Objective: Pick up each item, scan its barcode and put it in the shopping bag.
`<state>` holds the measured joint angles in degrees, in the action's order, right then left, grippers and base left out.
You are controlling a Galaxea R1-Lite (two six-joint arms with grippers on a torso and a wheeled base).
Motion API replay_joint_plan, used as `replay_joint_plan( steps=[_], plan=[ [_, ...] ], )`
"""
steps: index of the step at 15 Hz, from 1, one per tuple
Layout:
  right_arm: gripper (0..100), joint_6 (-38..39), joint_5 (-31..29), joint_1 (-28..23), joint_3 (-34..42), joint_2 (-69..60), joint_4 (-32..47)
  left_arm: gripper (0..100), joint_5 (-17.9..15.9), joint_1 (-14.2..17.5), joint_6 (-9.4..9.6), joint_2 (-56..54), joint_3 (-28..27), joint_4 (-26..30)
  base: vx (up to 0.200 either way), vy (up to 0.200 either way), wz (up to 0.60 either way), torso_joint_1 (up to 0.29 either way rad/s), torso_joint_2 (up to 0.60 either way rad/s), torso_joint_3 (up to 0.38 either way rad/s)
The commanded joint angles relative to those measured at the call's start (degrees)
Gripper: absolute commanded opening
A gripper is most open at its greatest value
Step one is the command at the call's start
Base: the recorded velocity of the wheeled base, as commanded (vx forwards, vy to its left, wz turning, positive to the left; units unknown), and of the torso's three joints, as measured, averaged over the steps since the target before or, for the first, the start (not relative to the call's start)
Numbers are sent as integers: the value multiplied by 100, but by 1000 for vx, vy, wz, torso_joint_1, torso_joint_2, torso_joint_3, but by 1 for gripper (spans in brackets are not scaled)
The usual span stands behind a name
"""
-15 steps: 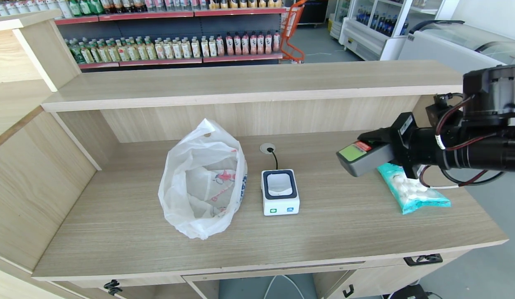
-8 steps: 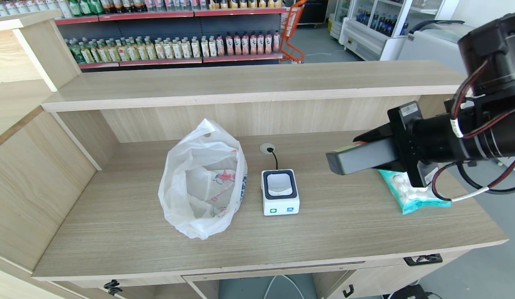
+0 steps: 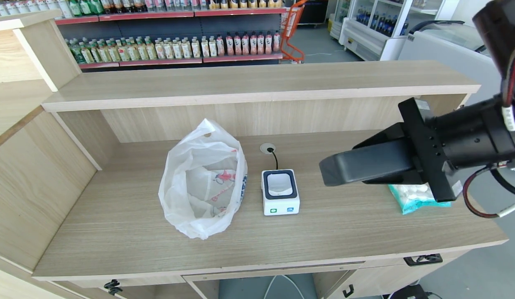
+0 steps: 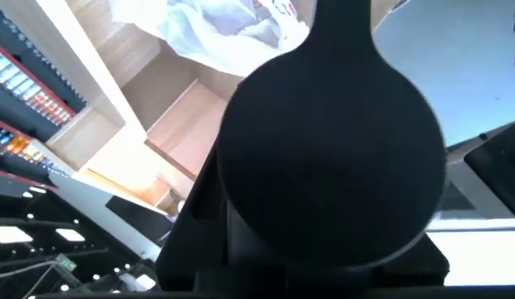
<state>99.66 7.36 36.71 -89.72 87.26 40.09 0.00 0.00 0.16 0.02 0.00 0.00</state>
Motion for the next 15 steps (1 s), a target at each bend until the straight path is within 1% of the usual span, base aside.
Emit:
replay_joint_plan(
  steps=[1,3,5,8,15],
  plan=[
    [0,309,283,38,-450,81,236,100,0,0,2,-2,0,0,0,0,0,0,0,0],
    [0,440,573,153,-599,125,482,100,0,0,2,-2,0,0,0,0,0,0,0,0],
    [0,695,661,451,-581,116,587,100,0,0,2,-2,0,0,0,0,0,0,0,0],
    [0,854,986,803,-634,81,868,100,0,0,2,-2,0,0,0,0,0,0,0,0],
    [0,1196,1540,917,-898,19,886,100,0,0,2,-2,0,0,0,0,0,0,0,0]
  ],
)
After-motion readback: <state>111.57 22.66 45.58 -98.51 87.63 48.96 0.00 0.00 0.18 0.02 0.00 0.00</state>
